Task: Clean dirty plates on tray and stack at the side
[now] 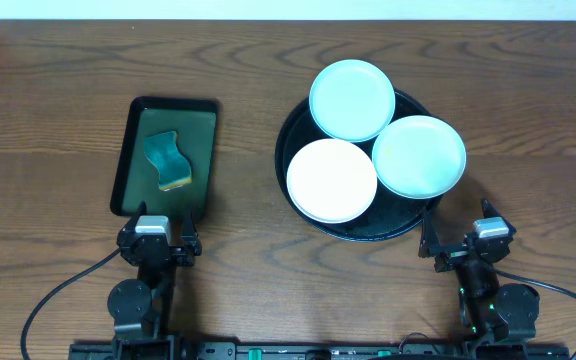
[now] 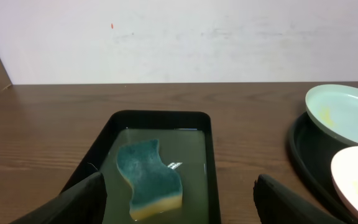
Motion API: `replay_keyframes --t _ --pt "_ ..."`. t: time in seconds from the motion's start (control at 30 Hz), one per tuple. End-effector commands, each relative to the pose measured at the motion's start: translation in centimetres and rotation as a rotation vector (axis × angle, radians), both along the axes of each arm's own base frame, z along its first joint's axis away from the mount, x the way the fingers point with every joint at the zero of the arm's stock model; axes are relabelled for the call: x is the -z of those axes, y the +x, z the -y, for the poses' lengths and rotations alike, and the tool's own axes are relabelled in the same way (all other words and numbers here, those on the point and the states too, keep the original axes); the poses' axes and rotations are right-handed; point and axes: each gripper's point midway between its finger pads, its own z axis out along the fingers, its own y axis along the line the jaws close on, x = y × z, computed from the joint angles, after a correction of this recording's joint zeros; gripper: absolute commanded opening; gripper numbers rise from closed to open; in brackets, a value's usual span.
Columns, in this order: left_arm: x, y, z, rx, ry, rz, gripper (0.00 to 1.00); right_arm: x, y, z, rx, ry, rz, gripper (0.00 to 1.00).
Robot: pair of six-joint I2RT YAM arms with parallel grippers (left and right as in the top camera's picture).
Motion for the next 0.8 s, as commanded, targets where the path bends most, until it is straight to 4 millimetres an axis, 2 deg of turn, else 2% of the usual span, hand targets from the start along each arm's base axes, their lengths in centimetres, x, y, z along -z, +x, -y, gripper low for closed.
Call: replay_keyframes --t 0.0,0.17,0.27,0.33,0.43,0.5,0.63,0.77 --pt "1.5 -0.1 0.1 0.007 0.006 -0.047 0.77 0.1 0.0 0.4 0.018 -0.012 0.0 0.99" --pt "1.4 -0.1 -0.3 -0.017 0.029 -0.043 0.76 0.1 0.0 0.4 0.018 -0.012 0.0 0.99" --pt "0.8 -0.4 3.0 0.158 -0.164 -0.037 0.76 0.1 0.0 0.4 0.018 -0.012 0.0 0.99" --pt "-0.5 -1.0 5.6 0.312 -0.222 -0.008 0.76 0.1 0.0 0.4 0.018 -0.012 0.001 0.99" --pt "-2.0 -0.9 5.6 0.319 -0.205 0.056 0.77 0.1 0.0 0.4 0.018 -0.012 0.0 0.99" --pt "-4.2 -1.2 6.2 0.368 -0.186 0.147 0.77 0.1 0.0 0.4 0.018 -0.012 0.0 0.99" --pt "-10.2 -3.0 7.1 0.443 -0.109 0.407 0.77 0.1 0.0 0.4 0.018 -0.012 0.0 0.99" --pt "-15.1 -4.0 5.2 0.33 -0.084 0.569 0.77 0.1 0.0 0.4 0.018 -0.012 0.0 0.99"
